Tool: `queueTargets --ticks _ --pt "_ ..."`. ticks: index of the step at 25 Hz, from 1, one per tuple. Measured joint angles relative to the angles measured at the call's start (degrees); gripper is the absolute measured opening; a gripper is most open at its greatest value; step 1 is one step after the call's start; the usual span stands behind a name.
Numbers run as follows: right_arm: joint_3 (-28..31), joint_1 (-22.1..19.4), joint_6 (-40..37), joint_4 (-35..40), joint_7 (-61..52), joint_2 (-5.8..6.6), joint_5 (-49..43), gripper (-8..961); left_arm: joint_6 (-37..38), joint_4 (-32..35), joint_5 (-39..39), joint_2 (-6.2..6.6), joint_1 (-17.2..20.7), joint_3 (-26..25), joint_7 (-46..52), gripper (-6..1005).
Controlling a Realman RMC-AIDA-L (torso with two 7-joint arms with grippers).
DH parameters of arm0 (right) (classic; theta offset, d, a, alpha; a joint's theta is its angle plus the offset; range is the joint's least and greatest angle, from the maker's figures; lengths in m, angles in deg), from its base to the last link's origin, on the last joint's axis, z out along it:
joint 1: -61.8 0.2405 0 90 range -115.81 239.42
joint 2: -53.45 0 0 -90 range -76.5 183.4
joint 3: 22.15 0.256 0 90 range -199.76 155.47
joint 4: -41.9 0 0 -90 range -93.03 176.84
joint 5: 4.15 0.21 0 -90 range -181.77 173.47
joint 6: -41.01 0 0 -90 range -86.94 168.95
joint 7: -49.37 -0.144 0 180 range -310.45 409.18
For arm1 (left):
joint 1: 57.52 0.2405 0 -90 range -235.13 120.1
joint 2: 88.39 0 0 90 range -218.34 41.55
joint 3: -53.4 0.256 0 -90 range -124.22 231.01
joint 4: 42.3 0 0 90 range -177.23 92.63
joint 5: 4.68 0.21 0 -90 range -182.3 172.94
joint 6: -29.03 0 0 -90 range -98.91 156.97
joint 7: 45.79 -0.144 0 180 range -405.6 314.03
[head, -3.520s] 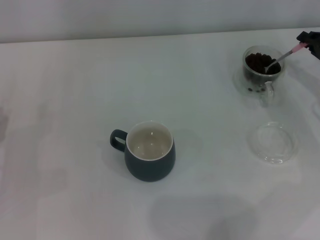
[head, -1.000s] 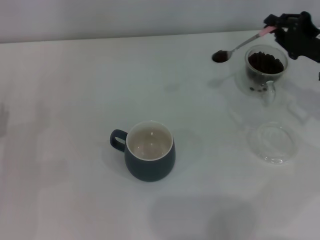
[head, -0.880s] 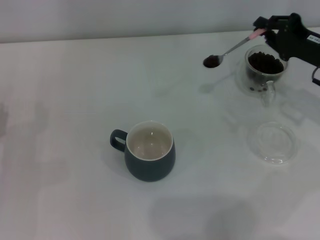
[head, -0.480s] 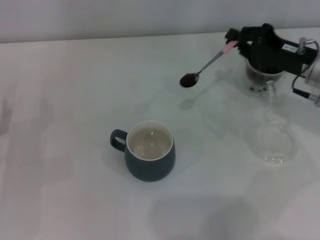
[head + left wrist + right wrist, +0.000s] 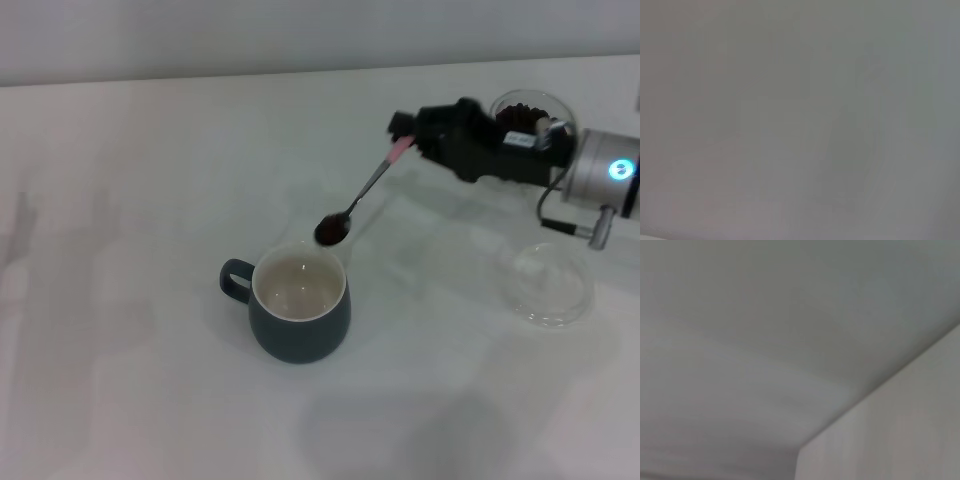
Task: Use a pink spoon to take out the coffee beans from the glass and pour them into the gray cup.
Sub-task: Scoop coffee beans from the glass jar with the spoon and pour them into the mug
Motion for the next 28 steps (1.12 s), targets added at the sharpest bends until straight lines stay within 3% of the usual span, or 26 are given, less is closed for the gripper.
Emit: queueTargets --ticks 6,28 --pt "-4.2 1.6 0.0 0.0 1.8 -0.27 0.3 147 0.3 -0.1 0.0 -0.16 -0.2 -0.2 0.0 760" --pt "-5.0 2.6 5.4 0.0 28.5 -0.54 1.7 147 0.9 -0.1 -1.3 -0.18 -0.4 -0.3 0.0 758"
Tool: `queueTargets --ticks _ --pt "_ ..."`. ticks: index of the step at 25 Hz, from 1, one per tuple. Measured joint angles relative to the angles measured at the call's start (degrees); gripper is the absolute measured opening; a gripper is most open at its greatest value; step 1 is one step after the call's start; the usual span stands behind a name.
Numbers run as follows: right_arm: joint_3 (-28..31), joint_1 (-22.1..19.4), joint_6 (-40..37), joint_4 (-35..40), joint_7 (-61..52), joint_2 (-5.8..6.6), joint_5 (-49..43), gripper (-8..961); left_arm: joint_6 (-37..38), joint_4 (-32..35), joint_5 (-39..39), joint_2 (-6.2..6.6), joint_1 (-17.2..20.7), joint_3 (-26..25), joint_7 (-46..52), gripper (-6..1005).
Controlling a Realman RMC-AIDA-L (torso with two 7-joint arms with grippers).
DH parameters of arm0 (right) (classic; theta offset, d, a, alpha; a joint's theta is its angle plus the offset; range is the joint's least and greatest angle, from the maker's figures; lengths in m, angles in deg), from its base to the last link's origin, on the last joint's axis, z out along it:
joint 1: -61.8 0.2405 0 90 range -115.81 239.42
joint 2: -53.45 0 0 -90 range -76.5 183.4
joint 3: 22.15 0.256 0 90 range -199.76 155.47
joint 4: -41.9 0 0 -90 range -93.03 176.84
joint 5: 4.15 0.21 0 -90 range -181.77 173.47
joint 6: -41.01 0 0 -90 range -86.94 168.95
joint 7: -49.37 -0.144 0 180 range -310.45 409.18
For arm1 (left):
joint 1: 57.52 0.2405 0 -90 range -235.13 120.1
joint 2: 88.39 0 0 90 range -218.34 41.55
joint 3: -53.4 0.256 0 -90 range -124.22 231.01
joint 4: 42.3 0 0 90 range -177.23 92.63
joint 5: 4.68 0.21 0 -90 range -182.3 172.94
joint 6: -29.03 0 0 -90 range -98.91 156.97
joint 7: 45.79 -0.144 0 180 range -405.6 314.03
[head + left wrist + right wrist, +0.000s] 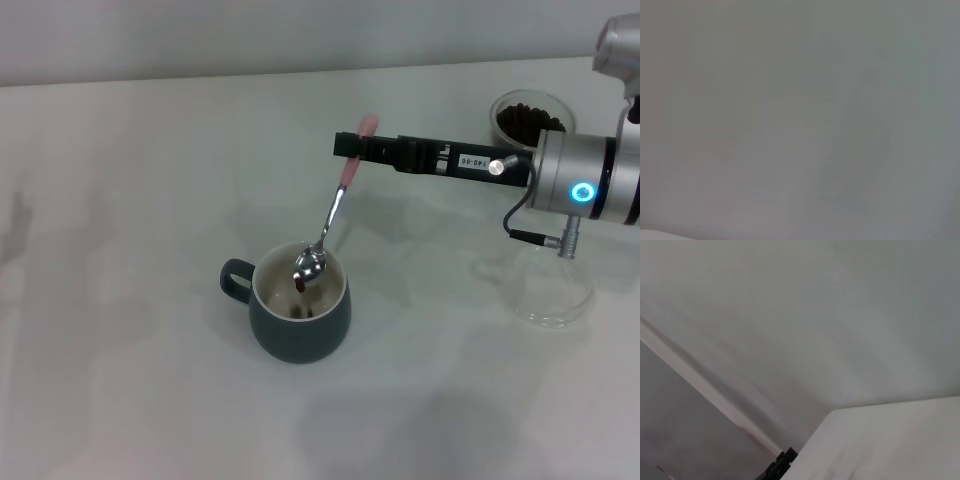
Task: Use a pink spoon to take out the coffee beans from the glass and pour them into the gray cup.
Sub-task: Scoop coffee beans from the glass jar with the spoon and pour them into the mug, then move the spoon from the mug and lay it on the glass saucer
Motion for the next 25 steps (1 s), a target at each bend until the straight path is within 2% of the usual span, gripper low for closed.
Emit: queueTargets --ticks 8,14,19,21,25 --pt "0.1 -1.2 1.0 -0.3 2.4 0.04 2.3 147 0.0 0.1 -0.1 0.0 0.5 0.0 0.0 760" --pt "0.9 -1.6 4.1 -1.0 2.1 0.74 5.3 148 0.0 0.1 -0.1 0.0 0.5 0.0 0.0 760" --pt "6.0 -3.3 8.1 -1.0 1.7 1.22 5.6 148 0.0 0.1 -0.1 0.0 0.6 0.0 0.0 761" --pt "8.5 -4.5 8.8 -1.0 1.4 1.73 5.4 148 0.0 0.0 -0.1 0.0 0.6 0.0 0.0 761" --pt "11.8 -7.3 9.7 -1.1 1.2 3.74 5.5 148 0.1 0.0 -0.1 0.01 0.6 0.0 0.0 761"
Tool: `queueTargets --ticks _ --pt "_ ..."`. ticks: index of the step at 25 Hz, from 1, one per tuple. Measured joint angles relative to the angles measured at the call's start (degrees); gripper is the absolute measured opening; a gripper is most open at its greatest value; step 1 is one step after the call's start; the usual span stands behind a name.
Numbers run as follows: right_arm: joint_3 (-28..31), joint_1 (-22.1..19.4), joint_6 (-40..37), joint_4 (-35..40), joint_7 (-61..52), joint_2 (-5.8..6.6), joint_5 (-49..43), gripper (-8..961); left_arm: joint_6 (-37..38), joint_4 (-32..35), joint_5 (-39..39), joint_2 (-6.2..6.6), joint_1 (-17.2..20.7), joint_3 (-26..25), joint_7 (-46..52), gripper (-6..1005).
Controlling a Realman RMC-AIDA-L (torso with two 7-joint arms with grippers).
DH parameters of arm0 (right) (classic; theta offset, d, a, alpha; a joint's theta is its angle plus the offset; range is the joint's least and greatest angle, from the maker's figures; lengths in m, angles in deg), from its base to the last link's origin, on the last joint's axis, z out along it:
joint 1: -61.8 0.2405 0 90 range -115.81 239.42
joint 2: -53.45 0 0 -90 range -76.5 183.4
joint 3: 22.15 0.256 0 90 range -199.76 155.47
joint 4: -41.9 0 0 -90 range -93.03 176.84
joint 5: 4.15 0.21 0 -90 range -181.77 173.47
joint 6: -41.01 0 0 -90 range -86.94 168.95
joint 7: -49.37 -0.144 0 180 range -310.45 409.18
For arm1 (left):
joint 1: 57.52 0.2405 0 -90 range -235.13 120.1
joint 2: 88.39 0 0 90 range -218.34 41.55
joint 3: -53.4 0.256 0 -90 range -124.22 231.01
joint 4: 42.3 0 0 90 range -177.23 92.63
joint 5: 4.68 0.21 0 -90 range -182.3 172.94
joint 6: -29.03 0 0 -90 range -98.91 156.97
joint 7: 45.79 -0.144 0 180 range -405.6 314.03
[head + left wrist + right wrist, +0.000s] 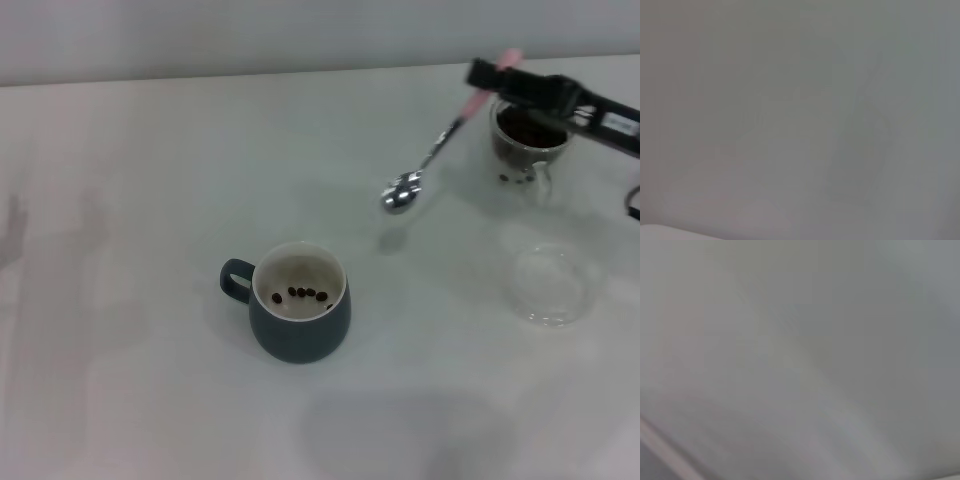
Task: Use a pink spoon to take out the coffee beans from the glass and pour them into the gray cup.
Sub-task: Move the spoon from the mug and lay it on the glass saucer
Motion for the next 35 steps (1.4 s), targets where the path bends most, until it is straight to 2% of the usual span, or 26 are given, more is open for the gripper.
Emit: queueTargets --ticks 5,8,14,21,27,32,35 --pt "3.2 -2.7 -0.1 -0.1 -0.6 2.0 -0.5 148 0.0 0.0 0.0 0.0 0.0 0.0 0.0 761" --pt "3.3 -3.7 -0.4 -0.1 -0.6 4.01 -0.6 148 0.0 0.1 0.0 0.0 0.0 0.0 0.0 761" --pt "3.6 -3.9 -3.4 -0.2 -0.6 6.71 -5.2 148 0.0 0.1 0.1 0.06 0.0 0.0 0.0 760" --pt "3.7 -3.5 -8.3 -0.1 -0.7 7.52 -9.0 148 0.0 0.0 0.1 -0.02 0.1 0.0 0.0 759" --pt "3.7 -4.0 -7.8 -0.1 -0.7 9.35 -13.2 147 0.0 0.0 0.0 0.0 0.2 0.0 0.0 760" --pt "3.7 -4.4 -6.6 -0.2 -0.7 9.43 -15.5 147 0.0 -0.2 0.0 0.0 0.0 0.0 0.0 761" --pt "3.7 -4.3 -7.4 -0.2 -0.2 9.06 -17.5 147 0.0 -0.4 0.1 0.0 -0.2 0.1 0.0 761"
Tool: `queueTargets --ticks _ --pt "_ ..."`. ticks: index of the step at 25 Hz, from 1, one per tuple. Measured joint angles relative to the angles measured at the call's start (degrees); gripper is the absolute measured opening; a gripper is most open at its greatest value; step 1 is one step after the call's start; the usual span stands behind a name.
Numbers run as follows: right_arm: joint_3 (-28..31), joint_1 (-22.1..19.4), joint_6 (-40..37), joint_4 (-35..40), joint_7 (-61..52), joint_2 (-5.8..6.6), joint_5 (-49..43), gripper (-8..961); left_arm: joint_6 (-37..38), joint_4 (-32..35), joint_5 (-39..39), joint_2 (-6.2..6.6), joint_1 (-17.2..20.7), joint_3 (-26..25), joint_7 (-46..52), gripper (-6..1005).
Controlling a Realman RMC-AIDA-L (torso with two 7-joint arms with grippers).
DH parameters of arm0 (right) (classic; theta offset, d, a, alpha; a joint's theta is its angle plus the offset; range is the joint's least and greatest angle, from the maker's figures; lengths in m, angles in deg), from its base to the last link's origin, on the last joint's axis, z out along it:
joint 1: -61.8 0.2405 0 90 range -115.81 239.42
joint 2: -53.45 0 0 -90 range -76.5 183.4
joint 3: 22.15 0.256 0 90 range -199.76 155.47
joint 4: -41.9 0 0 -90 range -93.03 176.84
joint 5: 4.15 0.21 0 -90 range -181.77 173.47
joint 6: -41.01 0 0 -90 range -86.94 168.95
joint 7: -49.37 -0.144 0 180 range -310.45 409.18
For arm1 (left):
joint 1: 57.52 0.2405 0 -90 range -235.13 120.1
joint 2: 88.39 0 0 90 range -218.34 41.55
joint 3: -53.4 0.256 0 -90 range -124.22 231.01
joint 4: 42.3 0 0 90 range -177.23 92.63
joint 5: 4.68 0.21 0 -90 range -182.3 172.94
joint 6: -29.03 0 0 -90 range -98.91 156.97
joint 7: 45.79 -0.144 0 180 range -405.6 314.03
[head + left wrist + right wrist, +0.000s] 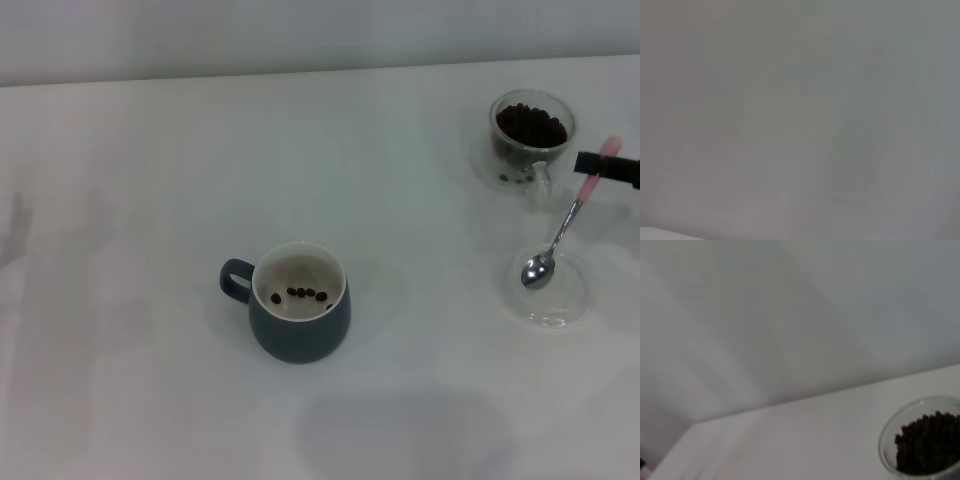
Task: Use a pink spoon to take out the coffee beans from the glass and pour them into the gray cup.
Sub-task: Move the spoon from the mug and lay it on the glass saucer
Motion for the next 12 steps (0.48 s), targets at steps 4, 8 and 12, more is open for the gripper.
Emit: queueTargets --ticks 4,8,12 --pt "0.0 0.4 -1.8 0.0 0.0 -0.3 -1.8 147 0.0 -0.1 0.1 -0.06 0.0 0.1 0.0 760" --pt "-0.3 0.7 -2.3 0.0 0.2 -0.38 -2.1 148 0.0 -0.1 0.0 -0.09 0.2 0.0 0.1 759" --pt "-0.5 1.3 -2.1 0.6 0.0 -1.17 -4.5 148 0.0 -0.1 0.0 -0.09 0.3 0.0 0.1 758"
